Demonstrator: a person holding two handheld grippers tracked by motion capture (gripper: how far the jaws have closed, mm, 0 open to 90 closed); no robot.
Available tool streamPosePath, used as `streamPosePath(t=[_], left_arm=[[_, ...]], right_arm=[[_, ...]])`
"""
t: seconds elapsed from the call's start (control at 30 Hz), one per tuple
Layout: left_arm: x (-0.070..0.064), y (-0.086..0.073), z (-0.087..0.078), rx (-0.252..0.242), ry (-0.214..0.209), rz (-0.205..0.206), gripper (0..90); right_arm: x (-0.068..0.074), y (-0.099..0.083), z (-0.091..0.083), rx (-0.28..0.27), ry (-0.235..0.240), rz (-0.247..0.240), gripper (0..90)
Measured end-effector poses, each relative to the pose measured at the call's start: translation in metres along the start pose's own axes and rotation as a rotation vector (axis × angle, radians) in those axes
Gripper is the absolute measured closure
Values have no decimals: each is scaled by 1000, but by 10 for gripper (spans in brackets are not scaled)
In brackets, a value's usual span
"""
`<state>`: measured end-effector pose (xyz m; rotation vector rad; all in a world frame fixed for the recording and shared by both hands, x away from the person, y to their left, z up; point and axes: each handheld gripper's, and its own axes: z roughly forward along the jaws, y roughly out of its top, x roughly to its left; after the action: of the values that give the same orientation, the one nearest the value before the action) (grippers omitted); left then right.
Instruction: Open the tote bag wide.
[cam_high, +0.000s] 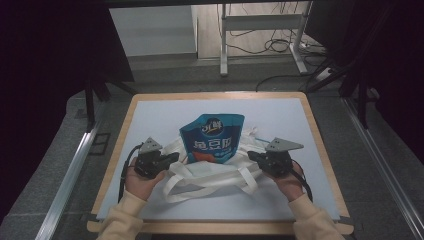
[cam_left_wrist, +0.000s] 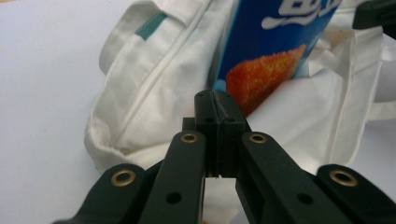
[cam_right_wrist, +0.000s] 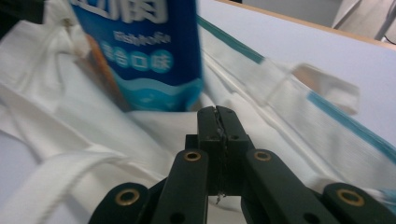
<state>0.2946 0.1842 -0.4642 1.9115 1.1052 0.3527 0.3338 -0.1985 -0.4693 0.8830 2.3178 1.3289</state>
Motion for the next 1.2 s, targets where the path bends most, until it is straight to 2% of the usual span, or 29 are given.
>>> streamPosePath(t=[0.17,0.2,0.3,0.33,0.53,0.67,0.77,0.8,1.03,1.07,1.2], left_arm=[[5,5,20,47,2,-23,897],[6,5,28,70,6,-22,896],[9,4,35,87,17,-22,896],[10,4,38,94,18,-25,896],[16,7,50,104,28,-52,898],[23,10,57,95,42,-86,899],[25,10,60,96,49,-97,899],[27,11,61,97,50,-103,899],[34,14,70,108,49,-115,899],[35,14,72,101,45,-136,900],[35,14,72,95,45,-137,899]], right_arm=[[11,2,4,9,9,-30,887],[14,2,7,22,17,-40,886],[16,0,11,43,28,-49,886],[19,-4,15,67,35,-56,887],[23,-14,21,119,54,-61,888],[27,-27,23,166,65,-71,889],[28,-32,22,179,67,-70,889],[30,-37,22,198,61,-86,890],[35,-45,21,218,65,-103,891],[37,-49,21,223,63,-111,891],[38,-49,21,221,64,-112,892]])
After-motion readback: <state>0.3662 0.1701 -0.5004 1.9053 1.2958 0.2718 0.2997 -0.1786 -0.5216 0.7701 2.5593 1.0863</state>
